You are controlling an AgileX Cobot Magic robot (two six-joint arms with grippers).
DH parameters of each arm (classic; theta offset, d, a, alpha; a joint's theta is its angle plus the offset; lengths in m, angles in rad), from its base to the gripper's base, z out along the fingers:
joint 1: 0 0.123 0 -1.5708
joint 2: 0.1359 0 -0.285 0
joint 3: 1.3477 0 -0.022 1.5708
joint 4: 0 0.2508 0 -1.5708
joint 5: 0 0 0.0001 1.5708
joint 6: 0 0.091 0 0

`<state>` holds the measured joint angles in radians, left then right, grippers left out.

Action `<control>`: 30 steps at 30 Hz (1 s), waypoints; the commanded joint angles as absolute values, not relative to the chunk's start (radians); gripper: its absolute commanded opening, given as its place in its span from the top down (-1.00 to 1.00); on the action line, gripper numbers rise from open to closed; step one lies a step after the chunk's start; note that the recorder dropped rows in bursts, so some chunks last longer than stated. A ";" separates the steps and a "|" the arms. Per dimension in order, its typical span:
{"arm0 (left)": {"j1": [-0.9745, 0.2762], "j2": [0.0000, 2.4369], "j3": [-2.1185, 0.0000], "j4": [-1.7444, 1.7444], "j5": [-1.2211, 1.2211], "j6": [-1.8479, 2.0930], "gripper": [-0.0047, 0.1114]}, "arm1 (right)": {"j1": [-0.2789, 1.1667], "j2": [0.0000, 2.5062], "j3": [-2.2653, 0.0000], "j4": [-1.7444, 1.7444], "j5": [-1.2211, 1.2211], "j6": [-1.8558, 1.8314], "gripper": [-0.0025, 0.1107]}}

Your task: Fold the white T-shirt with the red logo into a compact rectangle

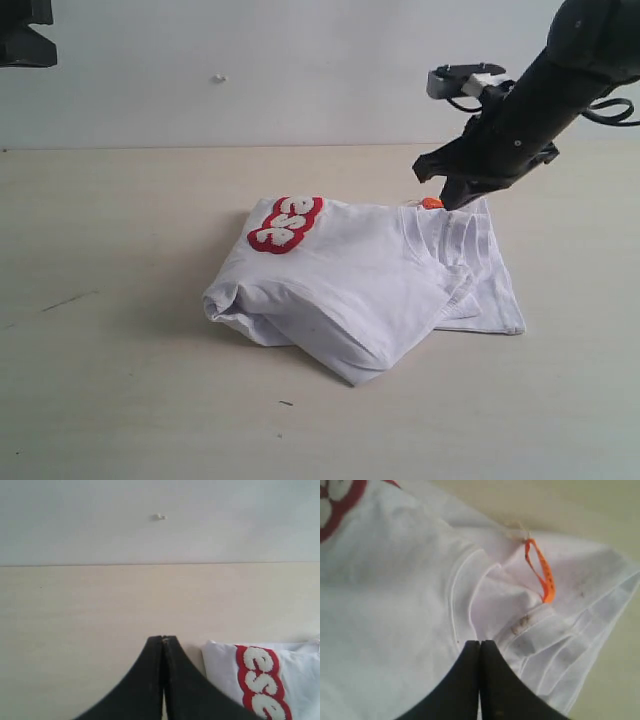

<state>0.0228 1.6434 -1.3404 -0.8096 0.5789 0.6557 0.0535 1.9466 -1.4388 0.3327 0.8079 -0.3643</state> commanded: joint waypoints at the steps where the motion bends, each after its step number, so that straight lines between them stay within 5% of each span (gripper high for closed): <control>1: 0.019 1.640 -1.337 -0.826 0.582 0.665 0.92 | 0.056 1.882 -1.433 0.331 0.785 -0.375 0.96; 9: 0.019 1.636 -1.337 -0.837 0.598 0.671 0.92 | 0.063 1.865 -1.359 0.405 0.735 -0.381 0.96; 15: 0.019 1.634 -1.337 -0.845 0.603 0.676 0.92 | 0.195 1.901 -1.208 0.451 0.558 -0.460 0.96; 30: 0.019 1.634 -1.337 -0.856 0.564 0.679 0.92 | 0.244 2.124 -1.291 0.363 0.419 -0.388 0.96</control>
<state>0.0228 1.6434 -1.3404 -0.8391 0.5936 0.6725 0.2414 2.0933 -1.2371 0.3723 0.4477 -0.3922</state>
